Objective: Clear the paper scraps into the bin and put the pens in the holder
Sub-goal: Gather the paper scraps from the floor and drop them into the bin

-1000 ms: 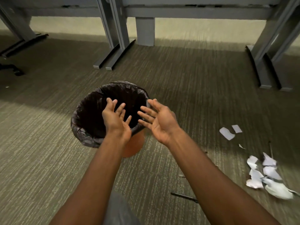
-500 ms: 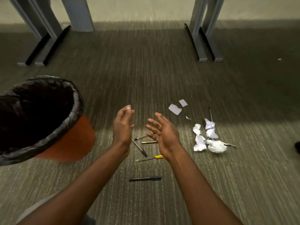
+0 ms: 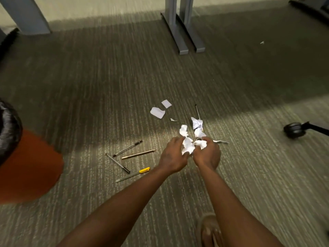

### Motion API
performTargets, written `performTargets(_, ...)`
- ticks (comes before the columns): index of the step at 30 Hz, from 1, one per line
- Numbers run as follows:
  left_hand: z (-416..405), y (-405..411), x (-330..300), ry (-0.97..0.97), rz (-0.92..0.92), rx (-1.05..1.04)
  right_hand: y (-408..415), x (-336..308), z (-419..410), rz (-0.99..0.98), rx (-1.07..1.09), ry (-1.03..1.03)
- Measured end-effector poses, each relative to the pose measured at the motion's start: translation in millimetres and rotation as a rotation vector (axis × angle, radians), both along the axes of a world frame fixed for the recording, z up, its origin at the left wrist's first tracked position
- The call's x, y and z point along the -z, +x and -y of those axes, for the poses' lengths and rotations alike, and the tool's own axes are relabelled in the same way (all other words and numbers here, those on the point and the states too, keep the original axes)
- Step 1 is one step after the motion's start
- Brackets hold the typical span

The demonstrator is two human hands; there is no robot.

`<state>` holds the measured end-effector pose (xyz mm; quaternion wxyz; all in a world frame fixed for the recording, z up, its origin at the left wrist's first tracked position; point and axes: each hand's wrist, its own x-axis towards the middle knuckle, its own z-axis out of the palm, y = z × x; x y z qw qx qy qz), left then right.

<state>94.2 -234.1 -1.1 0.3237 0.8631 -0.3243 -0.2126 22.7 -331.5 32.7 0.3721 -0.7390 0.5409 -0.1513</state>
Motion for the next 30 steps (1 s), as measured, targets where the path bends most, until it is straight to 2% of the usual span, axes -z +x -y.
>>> performTargets(5, 24.8, 3.2, 21.8, 0.220, 0.201, 0.213, -22.1, 38.0, 36.9, -0.310, -0.233, -0.139)
performTargets(9, 27.0, 5.7, 37.4, 0.325, 0.319, 0.306, -25.7, 54.5, 51.7, -0.413, -0.447, -0.312)
performTargets(14, 24.2, 6.3, 46.7, 0.334, 0.394, 0.282, -20.5, 62.1, 53.2, -0.469, -0.562, -0.349)
performTargets(20, 28.3, 7.2, 48.7, 0.271, 0.392, 0.216, -33.0, 71.3, 48.3, -0.353, -0.503, -0.247)
performTargets(26, 42.5, 1.8, 49.0, 0.213, 0.353, 0.286, -48.2, 70.9, 56.7, -0.094, -0.338, -0.193)
performTargets(30, 45.1, -10.8, 51.6, 0.165, 0.355, 0.354, -48.1, 66.1, 69.6, -0.032, -0.232, -0.202)
